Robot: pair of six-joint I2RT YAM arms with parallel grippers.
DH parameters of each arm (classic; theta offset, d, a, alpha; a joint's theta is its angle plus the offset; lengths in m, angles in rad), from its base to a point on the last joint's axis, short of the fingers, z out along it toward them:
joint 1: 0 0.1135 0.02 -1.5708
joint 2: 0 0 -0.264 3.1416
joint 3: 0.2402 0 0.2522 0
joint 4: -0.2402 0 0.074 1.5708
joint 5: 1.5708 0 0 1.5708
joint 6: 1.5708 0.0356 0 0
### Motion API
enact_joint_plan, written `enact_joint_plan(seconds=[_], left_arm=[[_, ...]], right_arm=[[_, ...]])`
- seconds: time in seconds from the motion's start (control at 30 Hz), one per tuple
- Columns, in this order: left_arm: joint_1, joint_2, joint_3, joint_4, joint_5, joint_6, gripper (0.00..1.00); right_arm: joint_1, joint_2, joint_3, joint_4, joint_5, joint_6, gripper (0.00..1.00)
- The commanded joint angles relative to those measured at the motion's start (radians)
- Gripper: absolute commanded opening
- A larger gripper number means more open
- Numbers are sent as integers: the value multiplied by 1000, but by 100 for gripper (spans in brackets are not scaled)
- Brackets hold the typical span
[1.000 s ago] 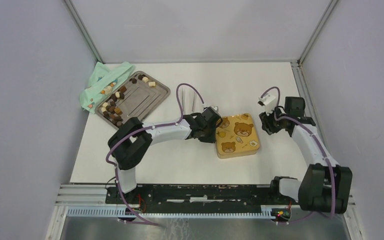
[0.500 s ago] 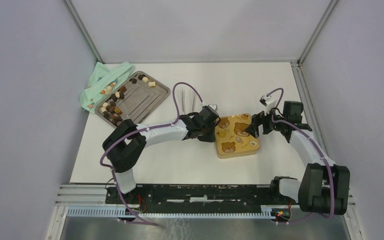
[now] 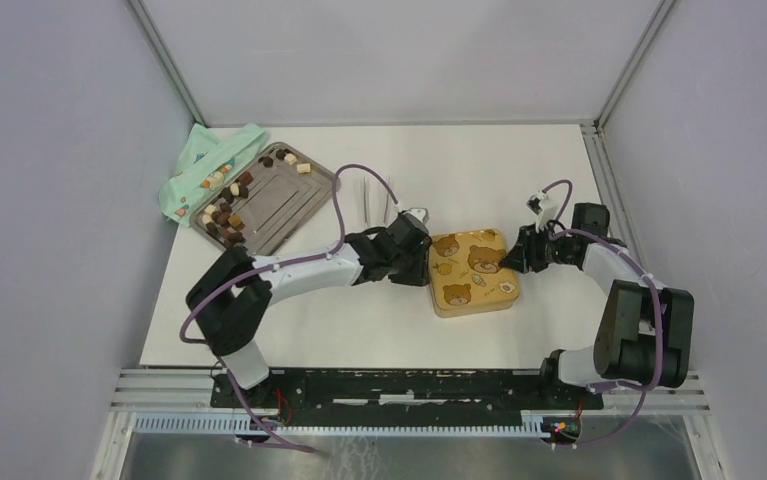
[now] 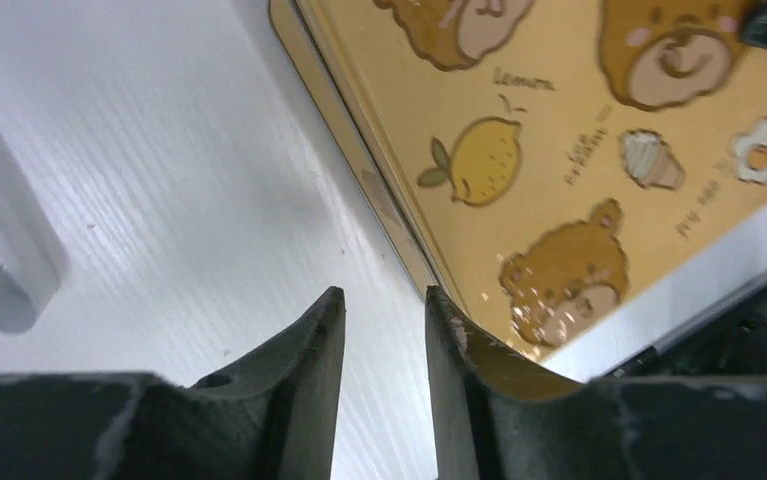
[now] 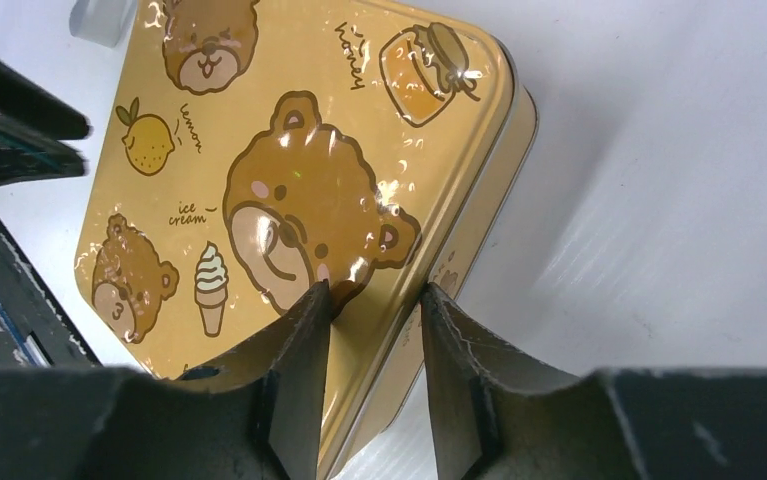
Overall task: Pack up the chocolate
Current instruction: Close the box lid on the packing box.
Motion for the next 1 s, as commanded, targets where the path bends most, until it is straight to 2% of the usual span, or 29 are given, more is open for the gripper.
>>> enact_joint_plan(seconds=[0.0,0.1,0.17,0.27,0.4,0.5,0.57,0.67,0.77,0.83,0.9,0.97], left_arm=[[-6,-192,-62,100,-13,29,43],[-6,-224,-73,165,98,26,44],[-8,-184,-43,215,196,12,40],[-14,-58,51,272,307,-8,30],[-19,143,214,256,355,-12,18],[-18,275,298,210,369,-11,13],[-17,331,315,174,352,-9,11],[-12,371,270,179,348,-23,9],[0,384,225,213,365,-41,9],[3,384,210,229,367,-43,9],[3,384,207,238,373,-42,8],[4,386,209,244,378,-43,9]], right_arm=[[-8,53,-5,-69,55,-62,41],[-7,54,-2,-67,64,-65,40],[-8,47,0,-69,68,-70,40],[-8,32,-5,-65,80,-76,40],[-8,13,-7,-60,104,-92,41],[-8,-10,16,-83,126,-135,43],[-14,-48,56,-125,156,-209,47],[-20,-166,153,-202,205,-373,61],[-18,-280,262,-404,55,-672,70],[8,-307,310,-540,-21,-837,66],[64,-308,303,-583,-11,-881,54],[133,-294,242,-567,62,-870,36]])
